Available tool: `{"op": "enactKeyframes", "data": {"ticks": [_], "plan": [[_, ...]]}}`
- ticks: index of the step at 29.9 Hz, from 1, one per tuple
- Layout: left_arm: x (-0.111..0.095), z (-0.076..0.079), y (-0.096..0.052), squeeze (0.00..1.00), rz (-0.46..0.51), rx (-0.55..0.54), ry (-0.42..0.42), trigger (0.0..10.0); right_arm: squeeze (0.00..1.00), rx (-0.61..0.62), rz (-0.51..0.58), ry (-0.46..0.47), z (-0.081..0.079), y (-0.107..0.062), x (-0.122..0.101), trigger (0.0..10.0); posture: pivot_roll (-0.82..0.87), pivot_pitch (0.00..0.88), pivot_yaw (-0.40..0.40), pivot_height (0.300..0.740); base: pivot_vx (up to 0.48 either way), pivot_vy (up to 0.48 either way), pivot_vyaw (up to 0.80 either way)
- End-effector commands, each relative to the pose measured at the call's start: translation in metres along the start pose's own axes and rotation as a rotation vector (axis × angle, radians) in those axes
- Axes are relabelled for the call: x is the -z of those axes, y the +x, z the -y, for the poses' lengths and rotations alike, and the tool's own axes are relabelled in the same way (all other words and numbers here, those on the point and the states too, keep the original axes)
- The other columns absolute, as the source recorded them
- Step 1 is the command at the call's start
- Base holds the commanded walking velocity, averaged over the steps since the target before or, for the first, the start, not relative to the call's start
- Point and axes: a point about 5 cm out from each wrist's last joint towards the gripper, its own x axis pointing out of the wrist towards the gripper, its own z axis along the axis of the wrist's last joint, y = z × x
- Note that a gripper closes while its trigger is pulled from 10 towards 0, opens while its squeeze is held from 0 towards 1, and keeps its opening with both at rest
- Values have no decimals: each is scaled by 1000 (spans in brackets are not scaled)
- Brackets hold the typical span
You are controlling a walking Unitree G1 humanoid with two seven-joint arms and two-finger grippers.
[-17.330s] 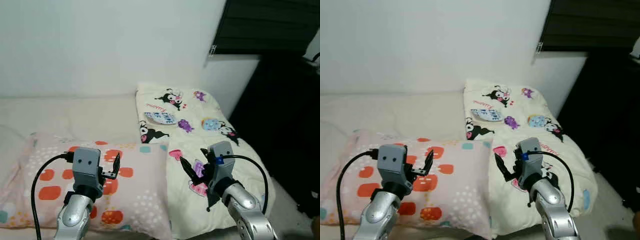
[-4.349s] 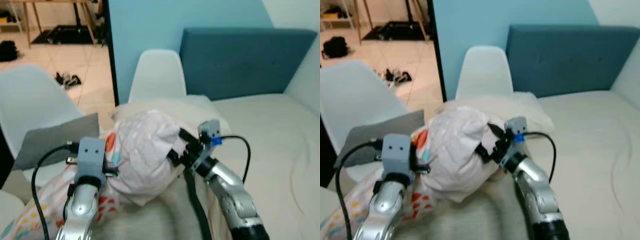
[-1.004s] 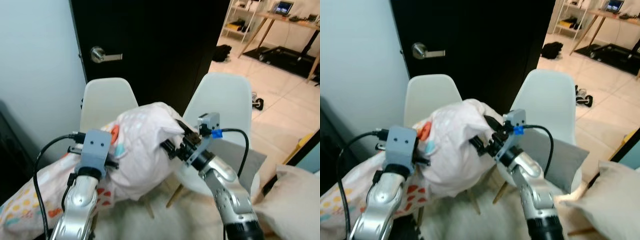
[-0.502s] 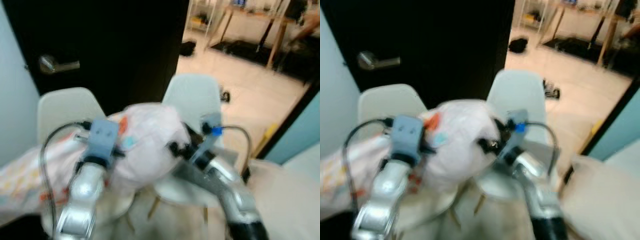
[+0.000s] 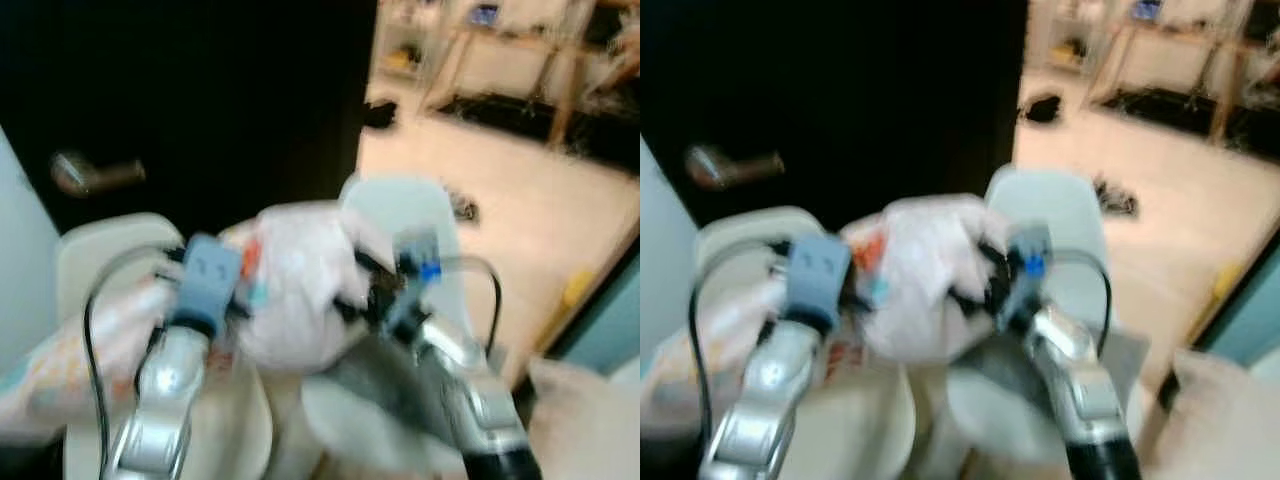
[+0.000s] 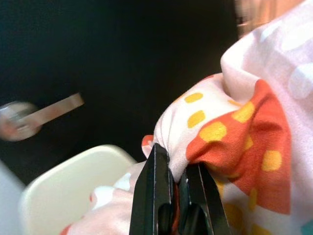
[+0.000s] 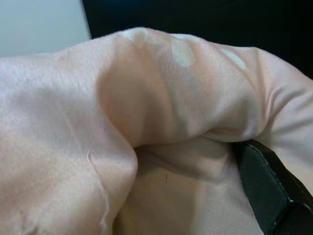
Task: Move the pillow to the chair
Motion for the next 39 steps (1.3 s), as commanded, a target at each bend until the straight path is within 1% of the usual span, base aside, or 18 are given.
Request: {"op": "enactKeyframes", "data": {"ticks": [1, 9, 13, 14, 17, 21, 22, 24, 26, 29, 31, 32, 33, 35, 36, 37, 38, 39], "plan": [[-23, -3, 3, 0, 104, -12, 23, 10000, 0, -63, -12, 21, -12, 7, 3, 10000, 116, 0, -65, 740, 296, 0, 800], [-23, -1, 4, 0, 93, -11, 36, 10000, 0, -74, -20, 27, -13, 6, 5, 10000, 116, 0, -65, 740, 37, 0, 800], [-21, 3, 3, 0, 77, 3, 44, 10000, 0, -79, -59, 37, -13, 6, 11, 10000, 115, 0, -66, 740, 0, 0, 800], [-20, 4, 3, 0, 73, 7, 46, 10000, 0, -70, -84, 32, -12, 6, 14, 10000, 115, 0, -66, 740, 0, 0, 475], [-18, 5, 3, 0, 65, 16, 52, 10000, 0, -25, -152, 41, -7, 7, 22, 10000, 113, 0, -66, 740, 0, 0, 0], [-15, 8, 2, 0, 47, 35, 65, 10000, 0, -20, -196, 38, -6, 7, 26, 10000, 113, 0, -66, 740, 0, 0, 0], [-11, 11, 2, 0, 31, 61, 87, 10000, 0, -19, -226, 22, -7, 8, 29, 10000, 113, 0, -66, 740, 0, 0, 0], [-9, 13, 1, 0, 23, 76, 95, 10000, 0, -13, -243, 14, -7, 8, 30, 10000, 112, 0, -66, 740, 0, 0, 0], [-3, 19, 0, 0, -10, 118, 112, 10000, 0, 4, -297, -6, -5, 8, 35, 10000, 111, 0, -64, 740, 0, 0, 0], [6, 26, -2, 0, -60, 175, 136, 10000, 0, 11, -346, -26, -4, 7, 38, 10000, 111, 0, -65, 740, 0, 0, 0], [15, 31, -3, 0, -97, 222, 183, 10000, 0, 19, -389, -40, -4, 7, 41, 10000, 107, 0, -62, 731, 0, 0, 0], [24, 34, -6, 0, -141, 259, 225, 10000, 0, -3, -440, -52, -6, 6, 46, 10000, 108, 0, -61, 726, 0, 0, 0], [24, 34, -6, 0, -141, 259, 225, 10000, 0, -3, -440, -52, -6, 6, 46, 10000, 108, 0, -61, 726, 0, 0, 0], [37, 36, -10, 0, -218, 304, 268, 10000, 0, -36, -508, -74, -9, 3, 50, 10000, 106, 0, -63, 716, 0, 0, 0], [43, 35, -12, 0, -259, 303, 288, 10000, 0, -47, -533, -85, -10, 2, 51, 10000, 109, 0, -63, 711, 0, 0, 0], [43, 35, -12, 0, -259, 303, 288, 10000, 0, -47, -533, -85, -10, 2, 51, 10000, 109, 0, -63, 711, 0, 0, 0], [47, 33, -13, 0, -280, 297, 296, 10000, 0, -50, -543, -91, -10, 2, 52, 10000, 108, 0, -63, 706, 0, 0, 0], [51, 28, -14, 0, -319, 260, 305, 10000, 0, -39, -567, -73, -9, 0, 54, 10000, 109, 0, -62, 696, 0, 0, 0]]}}
